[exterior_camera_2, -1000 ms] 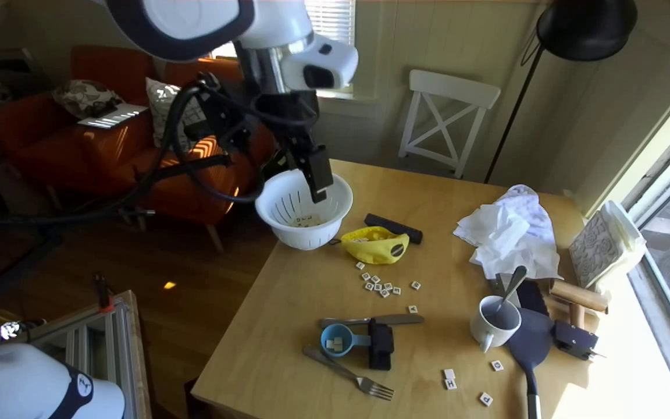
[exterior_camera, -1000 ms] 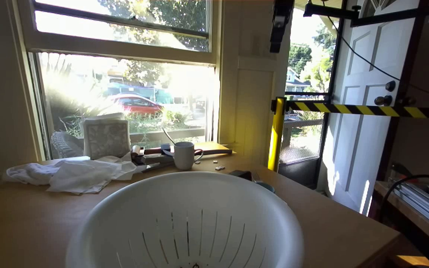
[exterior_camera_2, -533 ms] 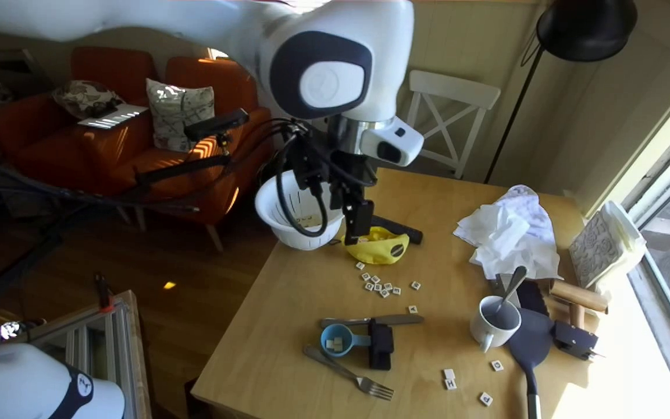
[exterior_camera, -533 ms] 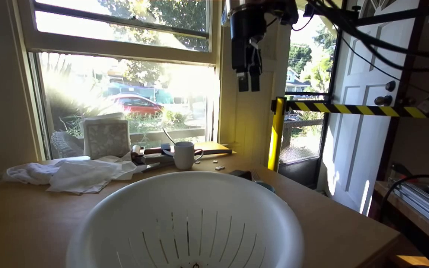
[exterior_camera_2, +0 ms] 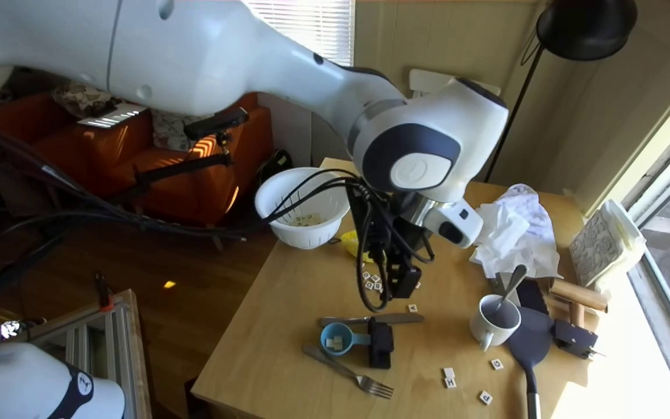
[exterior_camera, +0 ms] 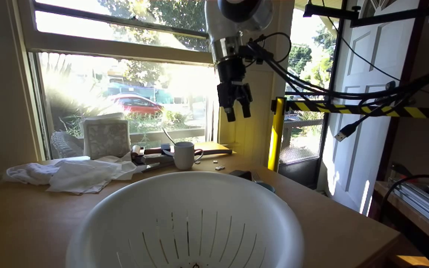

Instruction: Pick up the blue spoon and drop the letter blocks on it into the colander

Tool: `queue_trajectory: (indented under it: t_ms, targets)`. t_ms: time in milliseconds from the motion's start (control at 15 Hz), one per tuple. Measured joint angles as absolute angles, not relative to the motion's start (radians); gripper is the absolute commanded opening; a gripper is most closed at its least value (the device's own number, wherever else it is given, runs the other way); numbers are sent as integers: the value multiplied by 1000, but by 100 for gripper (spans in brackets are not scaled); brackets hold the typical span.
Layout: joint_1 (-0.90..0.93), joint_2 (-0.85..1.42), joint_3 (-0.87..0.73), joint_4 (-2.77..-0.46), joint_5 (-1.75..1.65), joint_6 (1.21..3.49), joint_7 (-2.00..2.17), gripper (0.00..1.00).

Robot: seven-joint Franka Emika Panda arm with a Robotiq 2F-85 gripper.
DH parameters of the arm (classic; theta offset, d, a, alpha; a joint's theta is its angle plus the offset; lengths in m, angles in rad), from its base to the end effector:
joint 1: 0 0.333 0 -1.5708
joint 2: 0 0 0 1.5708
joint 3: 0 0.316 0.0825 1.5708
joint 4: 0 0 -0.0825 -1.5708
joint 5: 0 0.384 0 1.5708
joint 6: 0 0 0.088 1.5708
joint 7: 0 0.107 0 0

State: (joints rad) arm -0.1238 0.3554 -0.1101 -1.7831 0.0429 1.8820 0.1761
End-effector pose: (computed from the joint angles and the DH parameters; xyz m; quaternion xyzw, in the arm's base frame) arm 0.5985 -0.1347 0.3389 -0.9695 0.2099 0.1266 0.0037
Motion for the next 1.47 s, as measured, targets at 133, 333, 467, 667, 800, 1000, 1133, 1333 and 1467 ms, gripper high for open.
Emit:
queue_trajectory:
  t_ms: [133,333,467,667,800,1000,1133,1333,1467]
  targets:
    - [-148,404,-115,-1757,75,1869,153,100]
    - [-172,468,-115,-1727,127,1867,125,100]
    - [-176,509,-114,-1709,137,1867,119,100]
    - [-182,566,-114,-1687,138,1867,118,100]
    - [-184,605,-114,-1674,144,1867,119,100]
    - [-185,644,-114,-1653,148,1867,119,100]
    - [-186,648,-114,-1646,148,1867,119,100]
    - [-185,654,-116,-1641,148,1876,130,100]
    - [-186,684,-118,-1623,148,1888,152,100]
